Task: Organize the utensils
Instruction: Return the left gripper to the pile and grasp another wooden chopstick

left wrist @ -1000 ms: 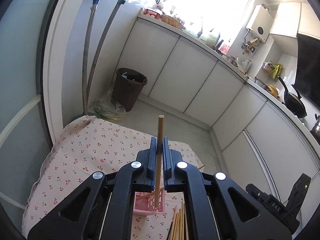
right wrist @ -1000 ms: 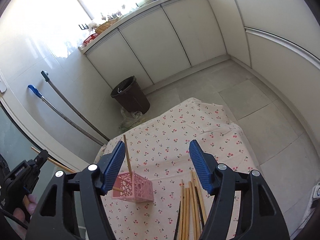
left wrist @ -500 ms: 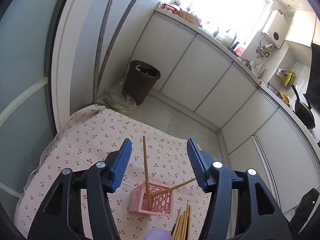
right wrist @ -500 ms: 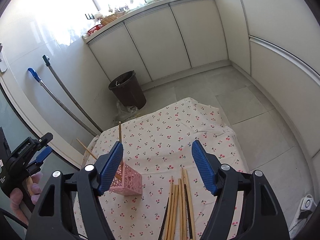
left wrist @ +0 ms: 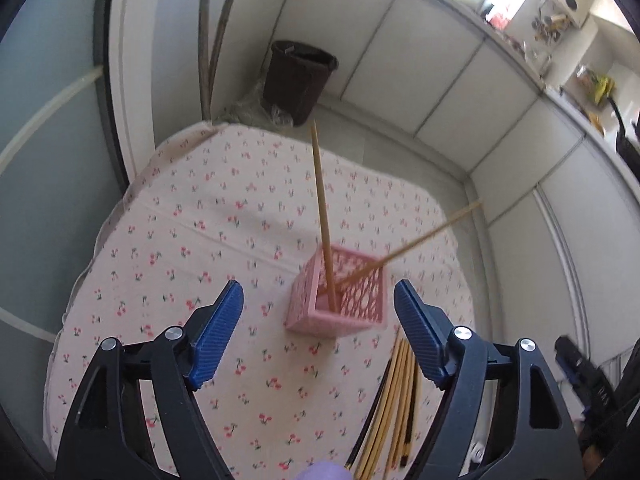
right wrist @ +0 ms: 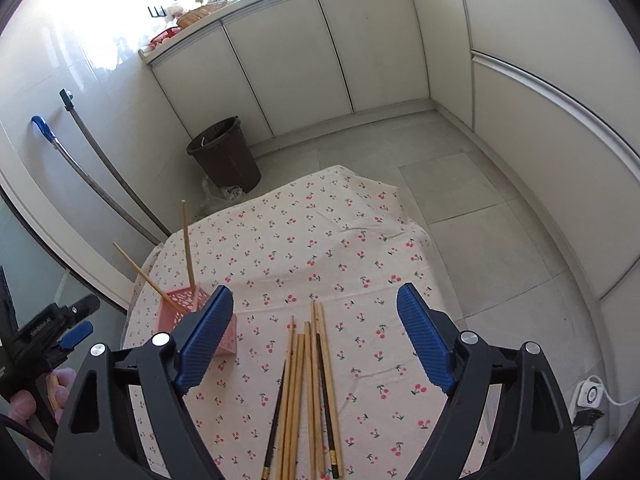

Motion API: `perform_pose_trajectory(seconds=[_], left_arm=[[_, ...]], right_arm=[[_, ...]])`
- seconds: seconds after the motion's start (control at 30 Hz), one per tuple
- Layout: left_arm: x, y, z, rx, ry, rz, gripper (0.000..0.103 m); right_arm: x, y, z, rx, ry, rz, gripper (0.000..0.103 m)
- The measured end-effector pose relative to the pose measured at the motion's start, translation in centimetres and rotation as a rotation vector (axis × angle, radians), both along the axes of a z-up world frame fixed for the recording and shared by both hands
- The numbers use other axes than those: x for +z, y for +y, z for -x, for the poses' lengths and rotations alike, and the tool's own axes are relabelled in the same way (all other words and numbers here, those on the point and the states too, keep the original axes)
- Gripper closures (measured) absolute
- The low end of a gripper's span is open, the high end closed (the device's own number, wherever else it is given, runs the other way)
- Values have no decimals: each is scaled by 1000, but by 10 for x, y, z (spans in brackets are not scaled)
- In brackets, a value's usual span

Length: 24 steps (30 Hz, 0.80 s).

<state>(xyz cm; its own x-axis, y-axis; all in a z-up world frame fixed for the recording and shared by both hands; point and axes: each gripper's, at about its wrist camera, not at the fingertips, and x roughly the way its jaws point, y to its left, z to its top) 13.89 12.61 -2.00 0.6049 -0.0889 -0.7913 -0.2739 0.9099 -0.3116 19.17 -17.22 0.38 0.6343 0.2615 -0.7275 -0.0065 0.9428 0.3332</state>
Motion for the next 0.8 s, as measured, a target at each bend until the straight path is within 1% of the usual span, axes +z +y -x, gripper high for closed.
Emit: perform_pose_trajectory(seconds=[0.07, 0.13, 0.2, 0.27, 0.33, 0.4, 0.47, 0.53, 0.63, 0.7, 0.77, 0.8], left_arm=[[-15, -14, 3, -55, 61, -31, 28], [-28, -37, 7, -152, 112, -76, 26], [-41, -62, 9, -253, 164, -121, 24], [-54, -81, 11, -334, 201, -134, 24], [-69, -104, 11, -440, 261, -145, 24], [-82, -121, 9, -495, 304, -162, 24], [-92, -133, 4, -520, 332, -185, 24], [-97, -144, -5, -525, 343, -192, 24], [-99, -157, -23, -509, 329, -194, 24], [-98, -166, -36, -505, 309, -208, 26], [-100, -173, -49, -485, 302, -231, 28], [-103, -175, -57, -472, 306, -246, 33]], right_arm=[[-9, -8, 4, 7, 42, -11, 20], [-15, -15, 7, 11, 79, -19, 20], [-18, -22, 9, 9, 97, -36, 20], [-20, -28, 10, 2, 109, -56, 20], [-22, -36, 10, -7, 123, -72, 20], [-25, -43, 8, -16, 142, -77, 20], [-30, -48, 7, -25, 171, -83, 20], [-36, -54, 5, -29, 202, -107, 20], [-43, -61, 4, -29, 231, -150, 20], [-44, -63, 4, -26, 235, -157, 20], [-44, -66, 4, -26, 236, -157, 20], [-44, -67, 5, -27, 237, -160, 20]])
